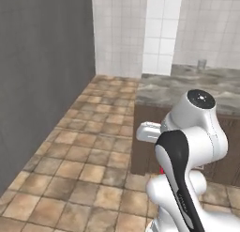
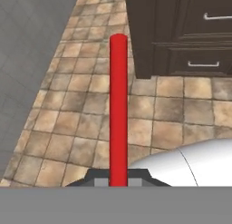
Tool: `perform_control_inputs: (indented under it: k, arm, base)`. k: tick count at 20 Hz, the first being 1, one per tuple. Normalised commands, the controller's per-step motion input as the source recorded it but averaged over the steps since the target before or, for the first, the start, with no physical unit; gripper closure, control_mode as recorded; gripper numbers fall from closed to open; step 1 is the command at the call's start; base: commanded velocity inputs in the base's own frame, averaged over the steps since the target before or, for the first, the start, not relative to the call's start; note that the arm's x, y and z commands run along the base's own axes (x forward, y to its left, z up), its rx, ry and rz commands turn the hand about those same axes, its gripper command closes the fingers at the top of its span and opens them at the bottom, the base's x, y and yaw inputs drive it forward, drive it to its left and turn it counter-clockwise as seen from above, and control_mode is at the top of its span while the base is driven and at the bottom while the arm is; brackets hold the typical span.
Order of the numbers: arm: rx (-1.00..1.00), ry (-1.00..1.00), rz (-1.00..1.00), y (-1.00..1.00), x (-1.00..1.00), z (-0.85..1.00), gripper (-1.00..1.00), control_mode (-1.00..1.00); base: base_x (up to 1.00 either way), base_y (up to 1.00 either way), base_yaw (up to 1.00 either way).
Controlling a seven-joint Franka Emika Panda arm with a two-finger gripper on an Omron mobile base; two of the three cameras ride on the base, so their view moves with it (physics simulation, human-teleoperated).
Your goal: Take a straw from the drawer in front and place it inside the glass cup on the dining counter.
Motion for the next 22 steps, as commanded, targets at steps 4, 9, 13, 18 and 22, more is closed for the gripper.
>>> perform_control_inputs:
  k: [4, 9, 13, 18, 22]
  arm:
    - [0.0, 0.0, 0.0, 0.0, 0.0, 0.0, 1.0, 1.0]
    - [0.0, 0.0, 0.0, 0.0, 0.0, 0.0, 1.0, 1.0]
    - [0.0, 0.0, 0.0, 0.0, 0.0, 0.0, 1.0, 1.0]
    - [0.0, 0.0, 0.0, 0.0, 0.0, 0.0, 1.0, 1.0]
    - [0.0, 0.0, 0.0, 0.0, 0.0, 0.0, 1.0, 1.0]
  base:
    - [0.99, 0.9, -0.37]
    - [1.0, 0.91, -0.34]
    - [1.0, 0.87, -0.34]
    - [1.0, 0.85, -0.34]
    - [1.0, 0.81, -0.34]
